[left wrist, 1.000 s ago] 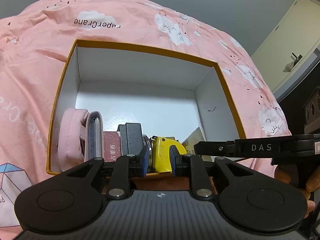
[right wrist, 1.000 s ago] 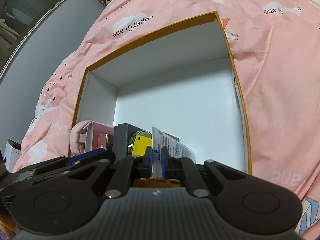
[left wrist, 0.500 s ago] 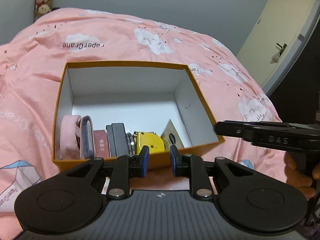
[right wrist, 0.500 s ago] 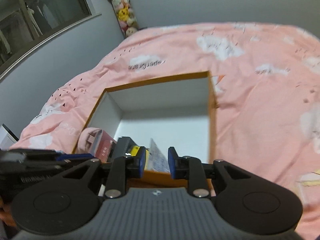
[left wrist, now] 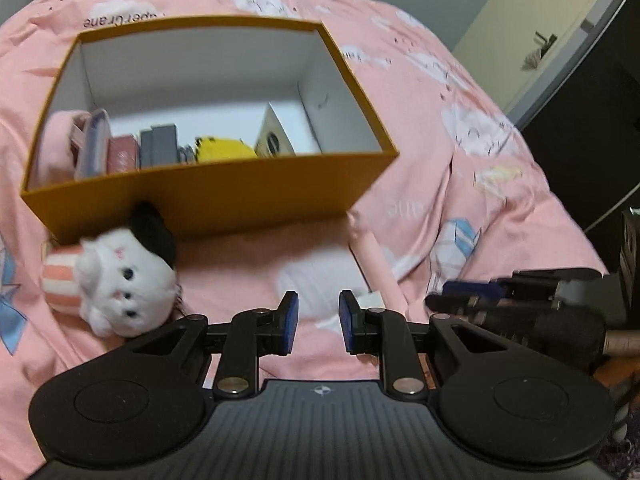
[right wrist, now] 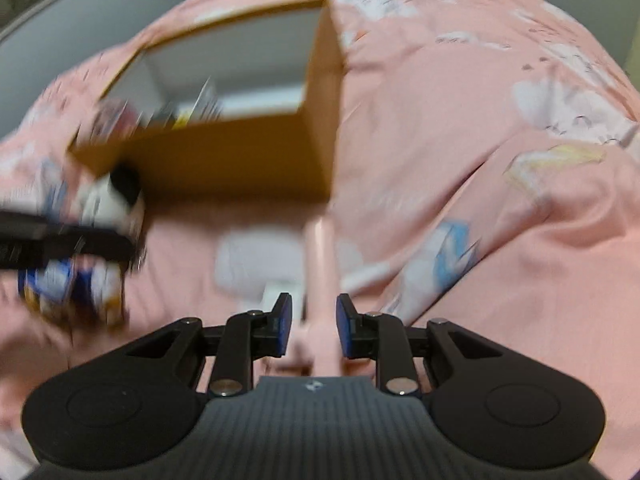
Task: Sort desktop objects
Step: 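Open both tools and withdraw them from the orange box, then grasp the pink selfie stick with the right tool while the left tool grasps the white charger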
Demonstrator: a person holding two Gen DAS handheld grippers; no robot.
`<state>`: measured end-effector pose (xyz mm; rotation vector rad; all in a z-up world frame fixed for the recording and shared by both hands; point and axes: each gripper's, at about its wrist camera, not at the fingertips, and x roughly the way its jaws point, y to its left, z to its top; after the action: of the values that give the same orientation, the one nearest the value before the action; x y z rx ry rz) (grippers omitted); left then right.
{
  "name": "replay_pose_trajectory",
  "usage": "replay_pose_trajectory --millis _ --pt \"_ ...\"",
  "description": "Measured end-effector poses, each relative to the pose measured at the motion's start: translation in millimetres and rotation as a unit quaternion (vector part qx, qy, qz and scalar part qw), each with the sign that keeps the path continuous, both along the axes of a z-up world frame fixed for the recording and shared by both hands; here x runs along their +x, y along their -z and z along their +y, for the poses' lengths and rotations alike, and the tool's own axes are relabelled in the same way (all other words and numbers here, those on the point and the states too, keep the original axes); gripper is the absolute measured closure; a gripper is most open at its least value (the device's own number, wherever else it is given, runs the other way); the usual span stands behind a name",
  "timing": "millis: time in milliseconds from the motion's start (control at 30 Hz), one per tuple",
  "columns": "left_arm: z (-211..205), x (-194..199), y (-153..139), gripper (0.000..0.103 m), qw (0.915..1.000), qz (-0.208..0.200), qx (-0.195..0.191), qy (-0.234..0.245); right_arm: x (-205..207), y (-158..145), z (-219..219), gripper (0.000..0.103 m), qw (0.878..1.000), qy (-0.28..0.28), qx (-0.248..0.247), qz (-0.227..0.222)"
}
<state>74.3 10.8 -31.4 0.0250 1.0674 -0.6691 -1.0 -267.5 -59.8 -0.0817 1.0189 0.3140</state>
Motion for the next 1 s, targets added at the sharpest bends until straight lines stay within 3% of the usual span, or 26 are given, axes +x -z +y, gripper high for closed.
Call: replay_pose_trajectory --millis 67,233,533,633,700,867,1000 --pt "-3.2 -3.2 3.9 0.079 0.9999 0.003 0.009 0.003 -9.3 9.8 12.7 0.065 0.999 -0.023 -0.026 -0.001" --pt "-4.6 -10.2 8.0 0.079 0.9998 0.002 0.02 0.005 -24.0 31.9 41.8 0.06 0.988 -0.058 -0.139 -0.026" --pt "-4.5 -10.6 15.1 0.079 0.9993 0.009 0.035 0.0 -23.7 52.2 57.7 0.044 0.975 -0.082 -0.202 -0.031" --pt "-2.7 -10.2 15.4 0.079 0.9994 0.01 0.034 -0.002 -24.9 52.6 59.6 0.048 0.972 -0.077 -0.217 -0.036" --pt "-0.6 -10.1 16.2 0.079 0.9994 0.012 0.031 -0.004 -26.9 48.5 57.5 0.064 0.974 -0.076 -0.211 -0.04" --pt "0.6 -7.1 20.1 0.079 0.9994 0.026 0.024 -0.001 -27.0 29.0 43.5 0.089 0.981 -0.05 -0.183 -0.039" --pt "-1.7 2.3 27.2 0.079 0.9985 0.054 0.008 0.004 -17.7 17.9 19.1 0.091 0.984 -0.012 -0.175 -0.034"
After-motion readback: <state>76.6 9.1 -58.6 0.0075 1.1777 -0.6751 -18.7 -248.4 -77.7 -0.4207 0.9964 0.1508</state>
